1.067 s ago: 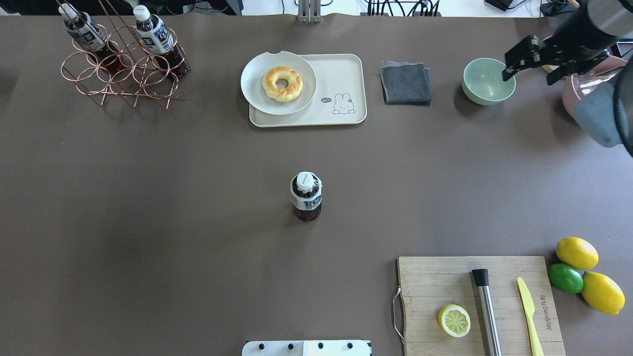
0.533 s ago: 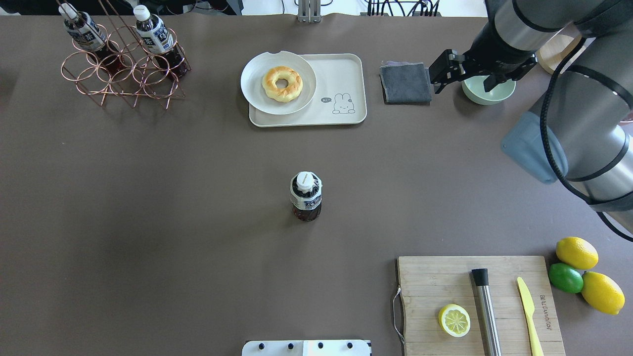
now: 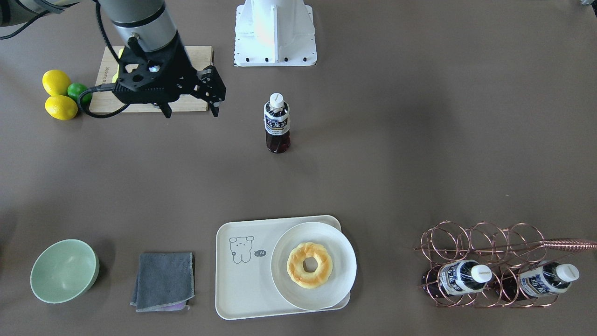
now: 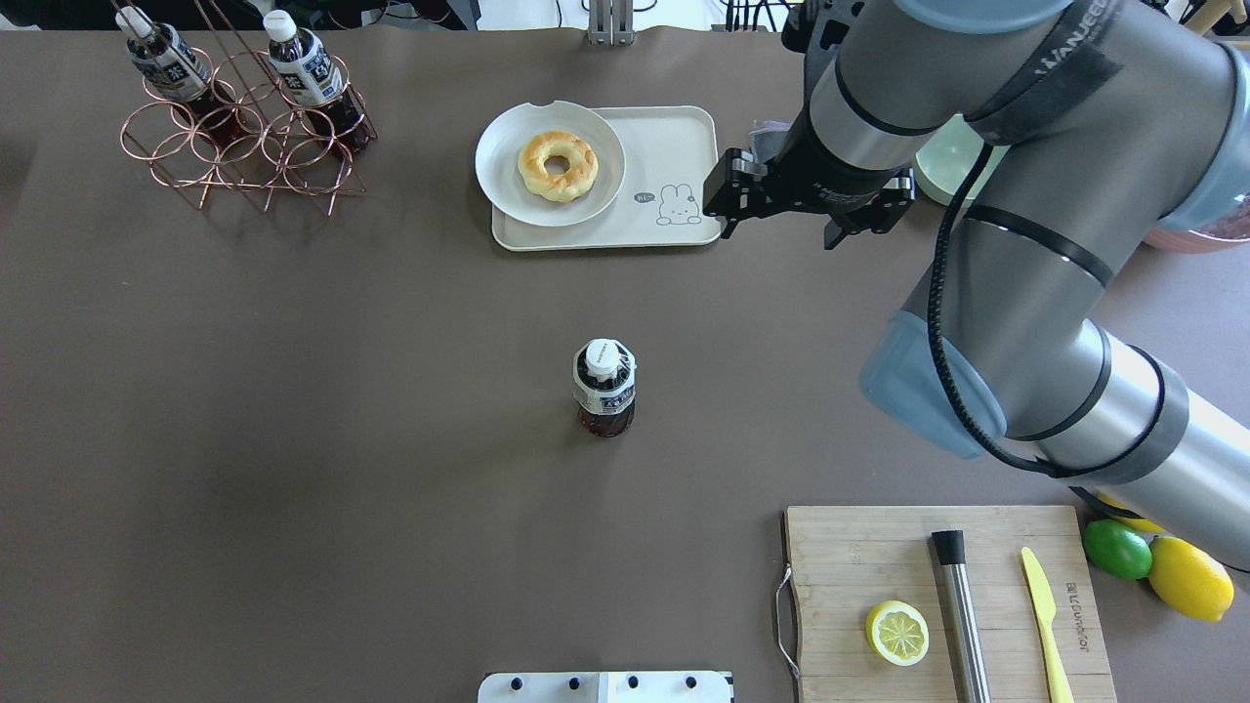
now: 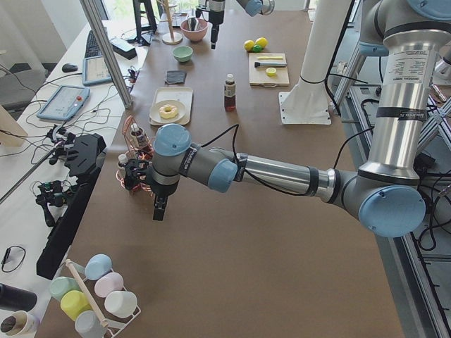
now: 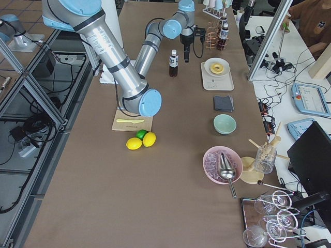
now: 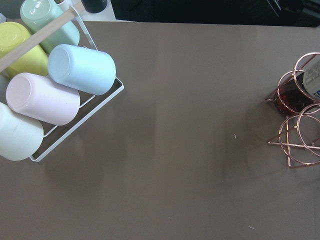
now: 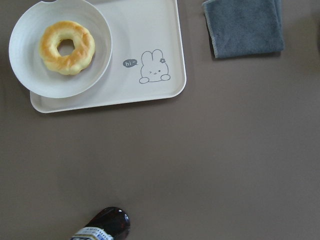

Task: Place tea on tray
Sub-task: 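Move the right gripper over the table down toward the tea bottle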

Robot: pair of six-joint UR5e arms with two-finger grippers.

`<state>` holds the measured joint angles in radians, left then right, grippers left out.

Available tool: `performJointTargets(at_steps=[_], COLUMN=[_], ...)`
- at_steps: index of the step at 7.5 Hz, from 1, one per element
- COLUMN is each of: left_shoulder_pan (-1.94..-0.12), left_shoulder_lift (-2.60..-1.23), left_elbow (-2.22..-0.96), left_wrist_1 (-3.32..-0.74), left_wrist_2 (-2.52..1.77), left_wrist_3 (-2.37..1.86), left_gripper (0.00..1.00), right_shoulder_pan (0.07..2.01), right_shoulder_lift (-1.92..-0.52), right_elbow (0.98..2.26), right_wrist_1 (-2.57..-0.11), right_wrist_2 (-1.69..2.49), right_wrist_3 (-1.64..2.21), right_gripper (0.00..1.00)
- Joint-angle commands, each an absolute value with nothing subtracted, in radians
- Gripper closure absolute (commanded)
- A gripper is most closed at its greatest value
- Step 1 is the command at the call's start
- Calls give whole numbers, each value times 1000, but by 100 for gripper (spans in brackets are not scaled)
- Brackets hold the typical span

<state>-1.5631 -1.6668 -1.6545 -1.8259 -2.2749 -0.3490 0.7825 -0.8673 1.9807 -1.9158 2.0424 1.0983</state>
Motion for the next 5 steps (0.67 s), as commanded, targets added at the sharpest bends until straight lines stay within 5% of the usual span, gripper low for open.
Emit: performJointTargets(at_steps=[1, 5], left_shoulder_pan=[-1563, -1563], left_shoulder_lift=[-1674, -1664], left_elbow=[-1654, -1655], left_wrist_1=[-1825, -1827], left_wrist_2=[-2275, -2275], left_wrist_3=[-348, -348], left_gripper=[2, 2], right_shoulder_pan=[718, 585], right_shoulder_lift=[-776, -738], right_elbow=[1988, 1980], right_wrist_1=[-1985, -2006], right_wrist_2=[2026, 1878], right_wrist_3=[1152, 1230], right_gripper=[0, 0])
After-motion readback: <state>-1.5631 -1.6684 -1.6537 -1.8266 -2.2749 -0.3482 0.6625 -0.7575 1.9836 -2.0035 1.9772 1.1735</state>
